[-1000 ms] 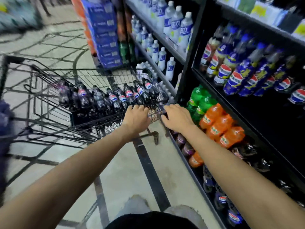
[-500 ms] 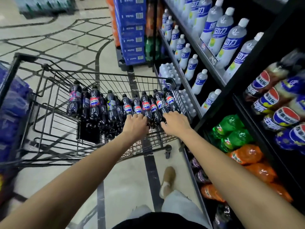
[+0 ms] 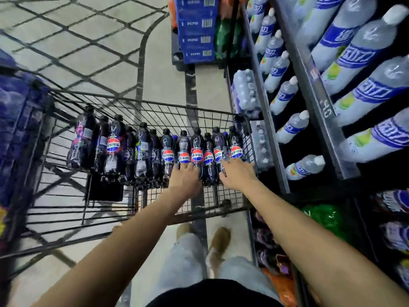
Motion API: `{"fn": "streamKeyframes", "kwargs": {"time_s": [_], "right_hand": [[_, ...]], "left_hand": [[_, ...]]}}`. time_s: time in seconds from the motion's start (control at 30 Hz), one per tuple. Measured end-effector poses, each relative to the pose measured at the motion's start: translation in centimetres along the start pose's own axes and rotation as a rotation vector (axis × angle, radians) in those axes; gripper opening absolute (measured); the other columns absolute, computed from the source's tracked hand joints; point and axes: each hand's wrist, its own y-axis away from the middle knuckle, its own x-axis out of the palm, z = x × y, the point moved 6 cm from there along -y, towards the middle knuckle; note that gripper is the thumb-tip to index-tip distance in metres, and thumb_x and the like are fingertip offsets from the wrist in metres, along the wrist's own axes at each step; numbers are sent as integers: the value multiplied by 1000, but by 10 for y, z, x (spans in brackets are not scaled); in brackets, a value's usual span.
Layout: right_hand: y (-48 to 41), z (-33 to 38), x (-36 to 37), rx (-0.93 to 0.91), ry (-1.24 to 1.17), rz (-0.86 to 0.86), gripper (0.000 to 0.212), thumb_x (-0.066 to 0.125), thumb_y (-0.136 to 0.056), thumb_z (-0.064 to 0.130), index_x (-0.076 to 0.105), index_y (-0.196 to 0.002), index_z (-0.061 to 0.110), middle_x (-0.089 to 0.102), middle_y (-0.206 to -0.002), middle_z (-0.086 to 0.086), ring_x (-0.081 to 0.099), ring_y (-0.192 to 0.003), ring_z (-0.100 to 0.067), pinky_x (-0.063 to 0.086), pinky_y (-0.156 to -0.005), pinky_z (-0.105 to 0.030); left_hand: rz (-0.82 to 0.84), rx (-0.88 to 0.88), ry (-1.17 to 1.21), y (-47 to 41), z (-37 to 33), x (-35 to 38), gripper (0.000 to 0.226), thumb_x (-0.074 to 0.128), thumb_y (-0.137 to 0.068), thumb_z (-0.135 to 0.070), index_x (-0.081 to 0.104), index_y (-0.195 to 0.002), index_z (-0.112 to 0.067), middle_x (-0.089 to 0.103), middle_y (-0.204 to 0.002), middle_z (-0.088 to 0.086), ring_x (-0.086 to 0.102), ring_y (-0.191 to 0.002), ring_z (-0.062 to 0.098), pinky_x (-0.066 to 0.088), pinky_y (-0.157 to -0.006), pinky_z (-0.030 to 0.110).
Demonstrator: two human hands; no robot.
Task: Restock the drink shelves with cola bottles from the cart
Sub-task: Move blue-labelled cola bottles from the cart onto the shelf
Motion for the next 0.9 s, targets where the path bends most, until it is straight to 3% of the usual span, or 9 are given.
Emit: {"fn": "streamKeyframes", "kwargs": {"time_s": [0.3, 0.43, 0.53, 0.67, 0.77, 0.9], "right_hand": [[-61, -10, 34, 95, -87, 167, 45, 42, -99, 37, 46, -137, 12, 54, -131, -8, 51, -119, -24, 46, -97, -41], [-83, -10, 48, 157, -138, 191, 41, 42, -99, 35, 49, -132, 10, 55, -126, -9, 53, -114, -23, 45, -94, -39], [-99, -14, 56, 261, -174, 196, 42, 42, -99, 33, 48, -132, 8, 52, -128, -12, 55, -110, -23, 47, -87, -35], [-112, -22, 75, 431, -271, 210, 55, 44, -98, 31, 33, -143, 2, 39, -142, -19, 49, -123, -31, 46, -95, -38], [-120, -23, 89, 491, -305, 182, 63, 45, -99, 32, 20, -150, 3, 32, -149, -20, 36, -136, -32, 42, -103, -38], [-125, -18, 101, 561, -283, 159, 74, 50, -98, 33, 8, -153, 4, 23, -156, -17, 22, -143, -32, 45, -100, -37]], "left_hand": [[146, 85, 27, -73, 21, 37, 50, 44, -97, -39, 40, -139, -11, 43, -142, 11, 39, -133, 28, 24, -114, 50], [155, 85, 54, -106, 34, 52, 61, 46, -97, -39, 28, -146, -8, 35, -150, 12, 30, -140, 29, 21, -117, 51], [180, 50, 94, -129, 43, 62, 77, 44, -98, -47, 7, -152, -6, 19, -158, 14, 19, -146, 30, 17, -119, 49], [206, -114, 352, -153, 52, 76, 88, 46, -93, -58, 6, -152, -5, 26, -155, 14, 28, -142, 29, 31, -112, 45], [230, -222, 607, -164, 52, 90, 87, 50, -93, -54, 10, -151, -3, 24, -155, 16, 26, -142, 29, 35, -109, 45], [209, -281, 779, -171, 45, 103, 81, 59, -91, -48, 23, -146, -1, 32, -150, 17, 35, -137, 30, 43, -104, 46]]}}
